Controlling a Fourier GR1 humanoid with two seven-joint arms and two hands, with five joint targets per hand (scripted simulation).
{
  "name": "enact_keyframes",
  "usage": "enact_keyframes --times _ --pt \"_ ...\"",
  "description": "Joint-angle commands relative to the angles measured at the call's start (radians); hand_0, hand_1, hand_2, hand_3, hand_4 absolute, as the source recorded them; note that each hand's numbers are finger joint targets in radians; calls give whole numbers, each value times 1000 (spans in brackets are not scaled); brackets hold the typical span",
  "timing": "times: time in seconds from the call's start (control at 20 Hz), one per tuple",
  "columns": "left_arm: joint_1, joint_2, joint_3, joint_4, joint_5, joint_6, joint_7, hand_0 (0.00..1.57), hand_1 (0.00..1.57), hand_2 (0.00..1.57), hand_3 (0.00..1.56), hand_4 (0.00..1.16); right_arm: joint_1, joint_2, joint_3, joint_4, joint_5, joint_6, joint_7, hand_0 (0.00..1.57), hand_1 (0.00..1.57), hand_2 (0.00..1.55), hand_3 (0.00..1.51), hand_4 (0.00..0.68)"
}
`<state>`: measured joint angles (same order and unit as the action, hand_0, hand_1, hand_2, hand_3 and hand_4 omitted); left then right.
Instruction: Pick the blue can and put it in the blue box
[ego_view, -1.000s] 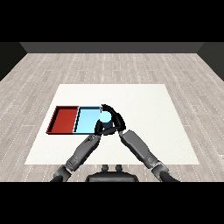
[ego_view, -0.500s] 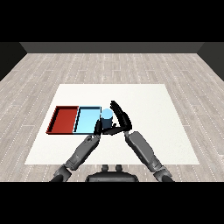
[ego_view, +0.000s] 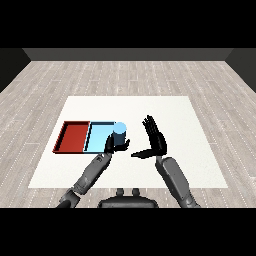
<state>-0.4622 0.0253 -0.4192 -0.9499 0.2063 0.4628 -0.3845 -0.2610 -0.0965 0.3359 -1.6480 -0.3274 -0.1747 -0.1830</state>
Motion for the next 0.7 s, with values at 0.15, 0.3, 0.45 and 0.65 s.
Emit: enact_keyframes --times 0.15,0.3,0.45,0.65 --pt "-36 63 87 70 -20 -39 12 1571 1571 1571 1494 1137 118 -98 -171 -162 -95 62 -2 0 0 0 0 0" --pt "14 123 91 15 -35 -42 57 1571 1571 1571 1501 1132 179 -118 -233 -149 -113 84 -49 0 0 0 0 0" --pt "-45 185 165 69 -30 -33 113 1571 1571 1571 1493 1134 165 -88 -209 -115 -65 48 -47 0 0 0 0 0" --pt "-127 239 272 315 22 -127 97 1571 1571 1571 1503 1086 194 -115 -247 -129 -95 80 -44 0 0 0 0 0"
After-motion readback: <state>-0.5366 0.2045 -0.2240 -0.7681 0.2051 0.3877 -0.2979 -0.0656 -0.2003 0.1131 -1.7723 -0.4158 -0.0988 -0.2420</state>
